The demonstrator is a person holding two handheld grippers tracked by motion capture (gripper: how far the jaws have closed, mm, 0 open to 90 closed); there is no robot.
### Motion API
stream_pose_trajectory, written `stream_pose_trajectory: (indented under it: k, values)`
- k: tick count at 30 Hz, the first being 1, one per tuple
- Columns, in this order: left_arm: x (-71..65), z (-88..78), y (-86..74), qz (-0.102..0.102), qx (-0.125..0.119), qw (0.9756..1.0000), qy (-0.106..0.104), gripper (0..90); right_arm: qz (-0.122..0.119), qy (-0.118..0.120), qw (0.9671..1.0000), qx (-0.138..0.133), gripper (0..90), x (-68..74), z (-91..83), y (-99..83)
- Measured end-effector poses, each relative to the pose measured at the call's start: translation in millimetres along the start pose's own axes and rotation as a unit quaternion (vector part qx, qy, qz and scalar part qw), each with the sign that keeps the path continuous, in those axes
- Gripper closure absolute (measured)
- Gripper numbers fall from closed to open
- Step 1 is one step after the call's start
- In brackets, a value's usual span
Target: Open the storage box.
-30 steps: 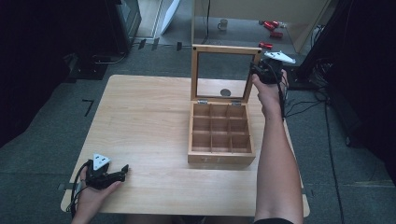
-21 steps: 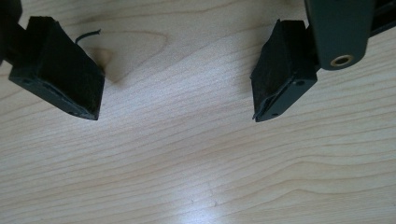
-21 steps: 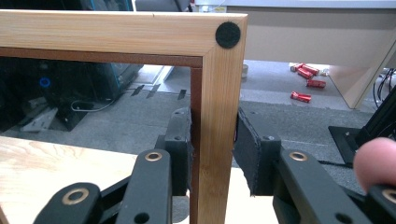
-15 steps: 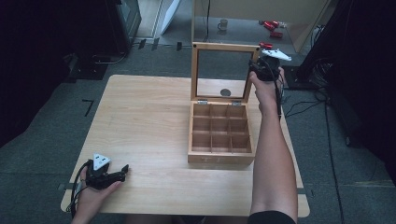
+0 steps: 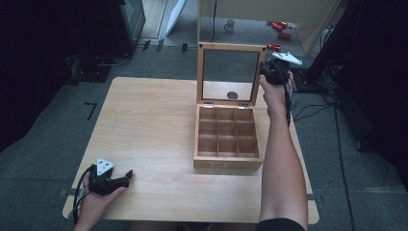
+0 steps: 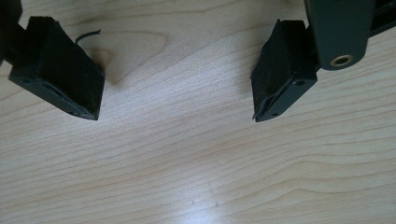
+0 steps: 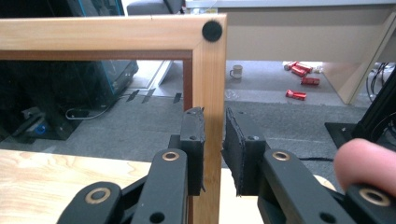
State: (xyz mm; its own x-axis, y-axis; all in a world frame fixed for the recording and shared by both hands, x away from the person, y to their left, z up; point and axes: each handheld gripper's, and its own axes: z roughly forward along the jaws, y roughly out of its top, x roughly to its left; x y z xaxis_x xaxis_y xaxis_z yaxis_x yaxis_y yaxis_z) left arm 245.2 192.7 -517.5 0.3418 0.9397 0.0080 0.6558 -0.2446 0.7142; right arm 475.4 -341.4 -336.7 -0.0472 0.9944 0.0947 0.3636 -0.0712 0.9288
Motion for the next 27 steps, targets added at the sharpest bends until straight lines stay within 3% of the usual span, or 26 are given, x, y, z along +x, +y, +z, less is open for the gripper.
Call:
stream_pose_trajectory:
  k: [10,13,19,27]
  values:
    - [0.0,0.0,0.0,0.0,0.0,1.0,0.0,17.8,-0.011,0.014,0.9996,0.023,74.7,7.8,7.3,-9.3]
    - [0.0,-0.1,0.0,0.0,0.0,1.0,0.0,17.9,-0.025,0.002,0.9992,0.03,73.7,11.9,11.5,-13.1]
    - [0.0,-0.1,0.0,0.0,0.0,1.0,0.0,17.9,-0.025,0.004,0.9993,0.028,72.1,13.3,11.0,-15.6]
    - [0.0,-0.1,0.0,0.0,0.0,1.0,0.0,17.9,-0.021,0.008,0.9993,0.029,56.4,7.7,2.2,-19.1]
